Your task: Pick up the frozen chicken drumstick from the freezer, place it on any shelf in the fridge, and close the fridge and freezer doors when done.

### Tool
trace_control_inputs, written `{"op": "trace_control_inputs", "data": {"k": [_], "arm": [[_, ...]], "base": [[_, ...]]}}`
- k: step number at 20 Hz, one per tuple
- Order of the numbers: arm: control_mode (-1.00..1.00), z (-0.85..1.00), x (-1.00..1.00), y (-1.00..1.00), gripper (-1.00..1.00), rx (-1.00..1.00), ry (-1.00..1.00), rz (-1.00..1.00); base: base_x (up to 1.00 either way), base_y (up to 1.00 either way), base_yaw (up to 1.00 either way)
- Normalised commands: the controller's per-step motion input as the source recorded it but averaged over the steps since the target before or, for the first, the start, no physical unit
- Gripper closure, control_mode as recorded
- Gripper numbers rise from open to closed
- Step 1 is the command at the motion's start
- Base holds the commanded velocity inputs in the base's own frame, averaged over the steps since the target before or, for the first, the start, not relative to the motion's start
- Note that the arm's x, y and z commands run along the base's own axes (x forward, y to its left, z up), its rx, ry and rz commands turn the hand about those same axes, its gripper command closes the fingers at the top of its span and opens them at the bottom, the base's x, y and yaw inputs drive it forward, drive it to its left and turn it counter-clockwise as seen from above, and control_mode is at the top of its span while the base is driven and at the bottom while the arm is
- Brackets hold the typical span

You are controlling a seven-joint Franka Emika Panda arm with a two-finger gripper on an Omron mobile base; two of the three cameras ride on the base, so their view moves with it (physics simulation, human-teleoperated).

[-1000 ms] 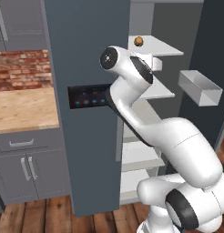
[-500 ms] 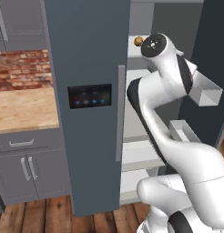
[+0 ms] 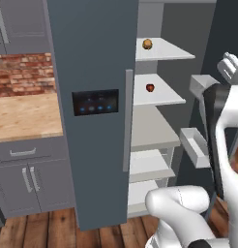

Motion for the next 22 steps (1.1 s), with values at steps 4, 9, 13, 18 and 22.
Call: {"op": "trace_control_inputs", "data": {"k": [4, 9, 13, 18, 22], "arm": [[-1.0, -0.33, -0.4, -1.0, -1.0, 0.34, -0.41, 0.0], [-1.0, -0.36, -0.08, -1.0, -1.0, 0.33, -0.41, 0.0], [-1.0, -0.24, 0.0, -1.0, -1.0, 0.28, -0.38, 0.0], [-1.0, -0.28, 0.1, -0.94, -1.0, 0.23, -0.25, 0.01], [-1.0, -0.54, 0.69, -0.69, -1.0, 0.19, -0.02, 0.06]], "base": [[0.0, 0.0, 0.0], [0.0, 0.0, 0.0], [0.0, 0.0, 0.0], [0.0, 0.0, 0.0], [0.0, 0.0, 0.0]]}}
